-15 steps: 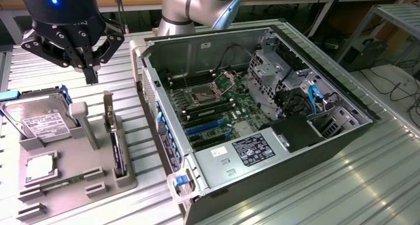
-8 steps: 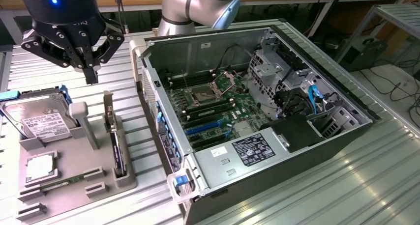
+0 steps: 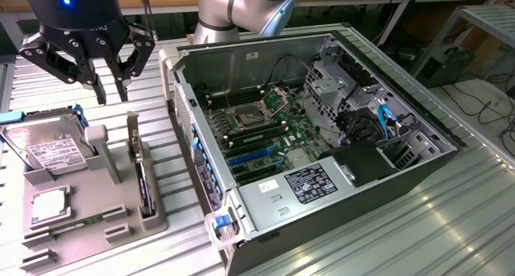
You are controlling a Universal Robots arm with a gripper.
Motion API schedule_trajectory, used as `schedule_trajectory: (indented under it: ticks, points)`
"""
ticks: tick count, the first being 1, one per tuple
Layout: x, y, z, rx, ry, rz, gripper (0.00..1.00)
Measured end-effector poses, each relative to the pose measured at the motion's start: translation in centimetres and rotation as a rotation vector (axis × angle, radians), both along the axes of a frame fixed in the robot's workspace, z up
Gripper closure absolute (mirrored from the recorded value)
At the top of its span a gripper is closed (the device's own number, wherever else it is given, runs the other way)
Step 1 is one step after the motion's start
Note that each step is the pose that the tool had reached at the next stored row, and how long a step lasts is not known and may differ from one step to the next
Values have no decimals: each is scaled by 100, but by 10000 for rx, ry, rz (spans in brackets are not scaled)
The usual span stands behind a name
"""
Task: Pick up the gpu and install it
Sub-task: 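Pick up the gpu and move the gpu toward the slot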
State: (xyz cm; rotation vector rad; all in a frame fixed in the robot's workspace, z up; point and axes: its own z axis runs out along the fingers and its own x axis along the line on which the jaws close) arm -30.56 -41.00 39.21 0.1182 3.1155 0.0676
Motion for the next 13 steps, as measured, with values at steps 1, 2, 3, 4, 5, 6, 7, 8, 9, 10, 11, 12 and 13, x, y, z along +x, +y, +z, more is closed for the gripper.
schedule_trajectory:
  ticks: [1,2,3,4,5,6,7,8,9,10,11,12,13]
  points:
    - [0,0,0,0,0,0,64]
    - [0,0,0,0,1,0,58]
    - [0,0,0,0,0,0,52]
    - [0,0,0,0,0,0,46]
    - [0,0,0,0,1,0,40]
    - [0,0,0,0,0,0,34]
    - [0,0,0,0,0,0,34]
    - [0,0,0,-1,0,0,28]
    - [0,0,0,0,0,0,28]
    - [0,0,0,0,0,0,28]
    - [0,0,0,-2,1,1,28]
    - [0,-1,-2,-21,0,14,28]
    - [0,-1,-5,-55,0,32,28]
